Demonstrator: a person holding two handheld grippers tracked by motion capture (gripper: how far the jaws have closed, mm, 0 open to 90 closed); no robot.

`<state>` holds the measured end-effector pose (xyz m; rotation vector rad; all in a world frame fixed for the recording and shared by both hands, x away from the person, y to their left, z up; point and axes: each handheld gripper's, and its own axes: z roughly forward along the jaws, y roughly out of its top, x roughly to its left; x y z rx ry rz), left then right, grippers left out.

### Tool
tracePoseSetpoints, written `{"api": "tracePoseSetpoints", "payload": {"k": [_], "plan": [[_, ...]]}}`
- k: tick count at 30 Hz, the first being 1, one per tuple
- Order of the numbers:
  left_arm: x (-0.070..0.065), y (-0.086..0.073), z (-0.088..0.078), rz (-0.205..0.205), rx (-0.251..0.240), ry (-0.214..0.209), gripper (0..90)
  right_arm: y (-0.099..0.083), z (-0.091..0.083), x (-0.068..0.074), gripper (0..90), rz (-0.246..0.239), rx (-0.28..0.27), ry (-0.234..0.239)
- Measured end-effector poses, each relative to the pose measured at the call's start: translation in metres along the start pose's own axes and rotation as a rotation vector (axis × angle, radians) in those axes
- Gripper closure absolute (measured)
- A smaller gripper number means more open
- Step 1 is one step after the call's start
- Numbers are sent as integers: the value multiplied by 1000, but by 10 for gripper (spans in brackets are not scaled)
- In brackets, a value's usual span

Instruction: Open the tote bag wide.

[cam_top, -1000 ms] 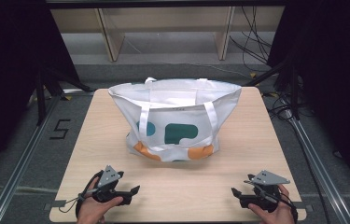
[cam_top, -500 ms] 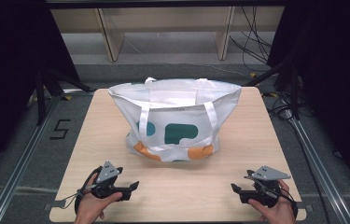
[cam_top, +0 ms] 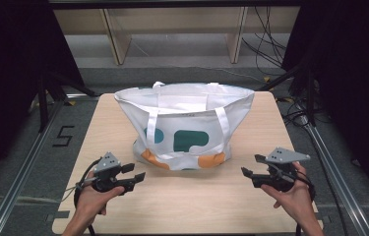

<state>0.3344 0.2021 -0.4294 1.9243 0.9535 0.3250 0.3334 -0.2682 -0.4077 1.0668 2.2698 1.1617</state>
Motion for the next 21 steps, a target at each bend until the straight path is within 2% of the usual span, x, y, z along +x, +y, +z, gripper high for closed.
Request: {"api": "tracePoseSetpoints", "payload": {"k": [1, 2, 4, 5, 6, 8, 9, 10, 14, 15, 16, 17, 18, 19, 21], "plan": [[0, 6, -2, 7, -4, -8, 609, 8, -1, -5, 483, -48, -22, 3], [1, 11, -4, 11, -4, -21, 609, 14, -3, -3, 520, -14, -16, 6], [1, 23, -7, 38, -18, -40, 732, 28, -4, -7, 604, -69, -50, 4], [1, 29, -9, 45, -12, -34, 783, 34, -7, -7, 669, -52, -32, 11], [2, 33, -9, 54, -13, -38, 823, 41, -7, -8, 724, -79, -52, 2], [3, 40, -10, 62, -15, -43, 869, 50, -8, -11, 807, -103, -46, 9], [4, 45, -9, 67, -16, -63, 886, 55, -8, -11, 842, -112, -49, 15], [5, 51, -10, 66, -19, -64, 893, 61, -8, -14, 878, -150, -53, 13], [9, 75, -13, 80, -32, -53, 895, 84, -7, -17, 900, -164, -68, 7], [9, 85, -13, 78, -37, -59, 895, 97, -7, -19, 900, -173, -70, 9], [9, 91, -14, 84, -39, -62, 895, 97, -7, -19, 900, -173, -70, 9], [9, 99, -15, 81, -39, -58, 895, 109, -7, -19, 900, -167, -75, 12], [9, 107, -15, 99, -39, -58, 895, 109, -7, -19, 900, -167, -75, 12], [9, 117, -15, 104, -43, -44, 895, 125, -7, -21, 900, -175, -91, -9], [11, 132, -14, 98, -57, -48, 895, 130, -6, -21, 900, -178, -101, -14]]}}
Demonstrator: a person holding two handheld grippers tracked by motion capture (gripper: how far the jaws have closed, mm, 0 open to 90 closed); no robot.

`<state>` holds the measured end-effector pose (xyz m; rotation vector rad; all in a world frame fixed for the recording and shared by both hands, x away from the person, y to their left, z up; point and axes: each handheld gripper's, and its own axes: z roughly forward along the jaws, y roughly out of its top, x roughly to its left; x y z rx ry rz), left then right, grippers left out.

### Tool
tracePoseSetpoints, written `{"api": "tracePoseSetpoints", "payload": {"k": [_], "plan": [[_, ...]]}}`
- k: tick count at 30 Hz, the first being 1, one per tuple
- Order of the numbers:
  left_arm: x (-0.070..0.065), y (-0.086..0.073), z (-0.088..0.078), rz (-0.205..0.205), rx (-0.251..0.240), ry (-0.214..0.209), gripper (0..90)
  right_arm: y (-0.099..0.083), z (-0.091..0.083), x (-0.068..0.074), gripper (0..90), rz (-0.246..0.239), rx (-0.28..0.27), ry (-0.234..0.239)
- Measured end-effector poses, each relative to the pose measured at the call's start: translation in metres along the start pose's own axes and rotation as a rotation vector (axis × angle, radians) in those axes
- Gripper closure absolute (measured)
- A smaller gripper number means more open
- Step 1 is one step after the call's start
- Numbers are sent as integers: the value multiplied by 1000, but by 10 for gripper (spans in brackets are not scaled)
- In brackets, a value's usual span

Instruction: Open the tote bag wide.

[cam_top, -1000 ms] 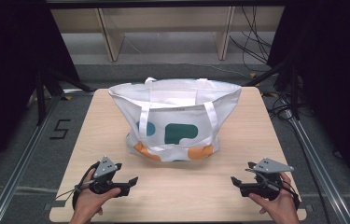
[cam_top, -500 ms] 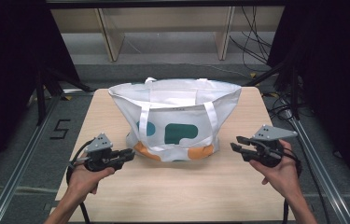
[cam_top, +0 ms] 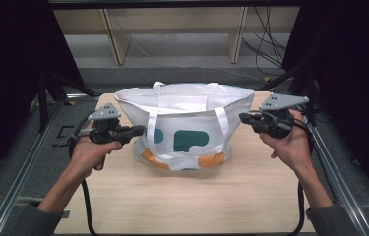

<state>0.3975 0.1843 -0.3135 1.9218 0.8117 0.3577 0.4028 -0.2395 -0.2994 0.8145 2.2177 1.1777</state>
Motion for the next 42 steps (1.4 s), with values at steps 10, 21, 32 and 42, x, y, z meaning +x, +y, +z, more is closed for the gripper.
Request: {"api": "tracePoseSetpoints", "payload": {"k": [10, 21, 32, 42], "plan": [[17, 64, 23, 10, 3, 62, 892, 54, 29, -9, 900, -41, 34, 2], [52, 46, 75, -75, 141, 73, 882, 59, 89, -8, 900, -39, 180, 11], [64, -29, 116, -108, 322, 22, 888, -13, 137, 7, 900, -45, 400, 70], [62, -42, 120, -101, 344, -5, 881, -23, 142, 14, 900, -17, 358, 88]]}}
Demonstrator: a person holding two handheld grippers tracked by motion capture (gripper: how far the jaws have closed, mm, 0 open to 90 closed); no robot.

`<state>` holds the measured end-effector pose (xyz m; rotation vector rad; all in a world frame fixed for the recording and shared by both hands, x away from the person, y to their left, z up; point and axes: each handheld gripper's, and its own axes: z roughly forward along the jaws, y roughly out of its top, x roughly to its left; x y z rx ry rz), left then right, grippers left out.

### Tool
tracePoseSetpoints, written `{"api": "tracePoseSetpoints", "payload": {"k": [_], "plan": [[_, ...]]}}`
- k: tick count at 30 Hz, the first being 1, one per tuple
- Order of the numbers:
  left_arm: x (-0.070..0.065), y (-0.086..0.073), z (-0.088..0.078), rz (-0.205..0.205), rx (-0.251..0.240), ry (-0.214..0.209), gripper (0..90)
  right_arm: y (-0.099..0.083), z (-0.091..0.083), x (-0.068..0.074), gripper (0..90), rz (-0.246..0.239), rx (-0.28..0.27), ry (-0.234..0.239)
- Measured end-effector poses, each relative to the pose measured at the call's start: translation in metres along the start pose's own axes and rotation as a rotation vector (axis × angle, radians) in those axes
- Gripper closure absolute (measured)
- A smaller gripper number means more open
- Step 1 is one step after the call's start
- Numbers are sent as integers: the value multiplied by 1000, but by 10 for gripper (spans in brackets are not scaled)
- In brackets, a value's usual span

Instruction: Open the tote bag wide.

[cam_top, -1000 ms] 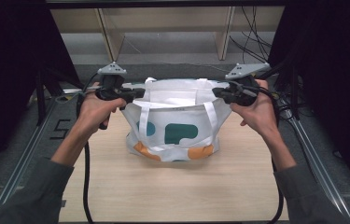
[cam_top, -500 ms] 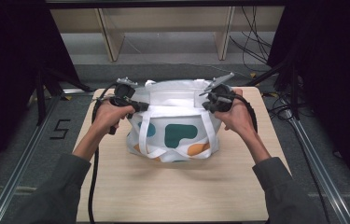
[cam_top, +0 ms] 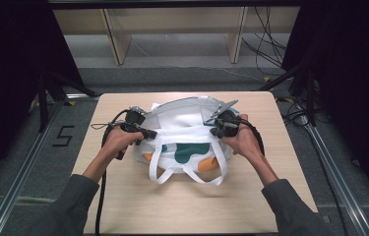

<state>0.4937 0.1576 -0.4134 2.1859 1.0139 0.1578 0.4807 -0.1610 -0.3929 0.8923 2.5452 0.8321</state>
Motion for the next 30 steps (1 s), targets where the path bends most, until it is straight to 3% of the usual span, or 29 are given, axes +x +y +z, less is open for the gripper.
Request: {"api": "tracePoseSetpoints", "payload": {"k": [1, 4, 8, 11, 12, 13, 14, 15, 18, 20, 22, 23, 25, 28, 30], "plan": [[-4, 5, 0, 13, -5, 1, 881, 5, 0, 1, 900, 16, -40, -12], [-19, 26, 4, 51, -17, -7, 875, 22, 7, -1, 900, 42, -69, -29], [-31, 53, 18, 55, -27, -33, 872, 32, 19, -4, 900, 21, -30, -40], [-33, 64, 35, 59, 23, -43, 871, 29, 24, -4, 900, 17, 4, -19], [-33, 67, 41, 68, 46, -29, 873, 26, 26, -4, 900, -3, 19, -13], [-32, 69, 49, 67, 62, -13, 874, 23, 25, 0, 900, 0, 38, 8], [-33, 70, 58, 38, 58, 8, 881, 19, 24, 3, 900, 3, 42, 29], [-30, 71, 63, 53, 88, 27, 887, 15, 23, 4, 900, -18, 39, 42], [-26, 74, 76, 26, 85, 84, 891, 1, 18, 17, 900, -11, 46, 119], [-23, 75, 81, -3, 76, 120, 892, -7, 16, 29, 900, -48, 84, 177], [-18, 75, 84, 10, 64, 181, 893, -17, 21, 46, 900, -107, 120, 201], [-14, 74, 84, -8, 60, 184, 894, -23, 24, 55, 900, -132, 139, 205], [-4, 72, 82, -93, 42, 156, 894, -32, 29, 65, 900, -155, 141, 194], [-4, 70, 78, -75, 41, 155, 894, -42, 33, 68, 900, -135, 130, 216], [-8, 68, 75, -33, 45, 153, 893, -41, 31, 66, 900, -117, 125, 228]]}}
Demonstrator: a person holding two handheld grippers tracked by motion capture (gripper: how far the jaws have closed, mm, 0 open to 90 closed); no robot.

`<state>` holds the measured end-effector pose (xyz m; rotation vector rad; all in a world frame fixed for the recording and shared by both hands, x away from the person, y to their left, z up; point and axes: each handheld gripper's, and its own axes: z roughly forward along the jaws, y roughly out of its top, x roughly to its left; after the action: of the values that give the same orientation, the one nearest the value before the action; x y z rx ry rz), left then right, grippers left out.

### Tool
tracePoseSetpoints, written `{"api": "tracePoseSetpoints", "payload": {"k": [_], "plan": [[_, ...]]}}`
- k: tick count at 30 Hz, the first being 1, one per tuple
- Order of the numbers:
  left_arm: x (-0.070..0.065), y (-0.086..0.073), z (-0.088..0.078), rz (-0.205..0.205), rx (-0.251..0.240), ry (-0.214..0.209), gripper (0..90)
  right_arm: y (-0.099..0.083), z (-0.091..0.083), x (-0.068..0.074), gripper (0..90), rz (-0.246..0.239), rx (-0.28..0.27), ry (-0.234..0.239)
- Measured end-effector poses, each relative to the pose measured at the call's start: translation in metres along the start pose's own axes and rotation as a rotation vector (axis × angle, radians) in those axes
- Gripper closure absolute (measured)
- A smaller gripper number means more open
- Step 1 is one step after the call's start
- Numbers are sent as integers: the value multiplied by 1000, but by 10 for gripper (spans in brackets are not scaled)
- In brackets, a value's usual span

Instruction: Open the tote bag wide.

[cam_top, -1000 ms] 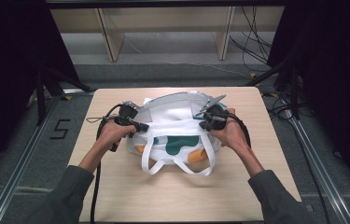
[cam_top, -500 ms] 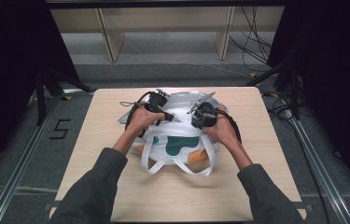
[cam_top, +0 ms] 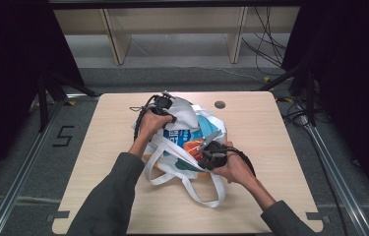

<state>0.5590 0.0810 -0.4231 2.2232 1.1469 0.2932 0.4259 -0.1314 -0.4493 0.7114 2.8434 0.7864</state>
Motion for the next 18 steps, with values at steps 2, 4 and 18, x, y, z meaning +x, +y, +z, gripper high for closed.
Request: {"api": "tracePoseSetpoints", "payload": {"k": [2, 4, 18], "plan": [[-1, -3, -8, 19, -8, -19, 889, 4, -8, -2, 900, 0, -32, -18], [0, -9, -16, 23, -34, -49, 880, 14, -27, -10, 900, 29, -141, -55], [-1, -57, -42, 127, 89, -194, 876, 90, -14, -64, 900, 42, -78, -144]]}}
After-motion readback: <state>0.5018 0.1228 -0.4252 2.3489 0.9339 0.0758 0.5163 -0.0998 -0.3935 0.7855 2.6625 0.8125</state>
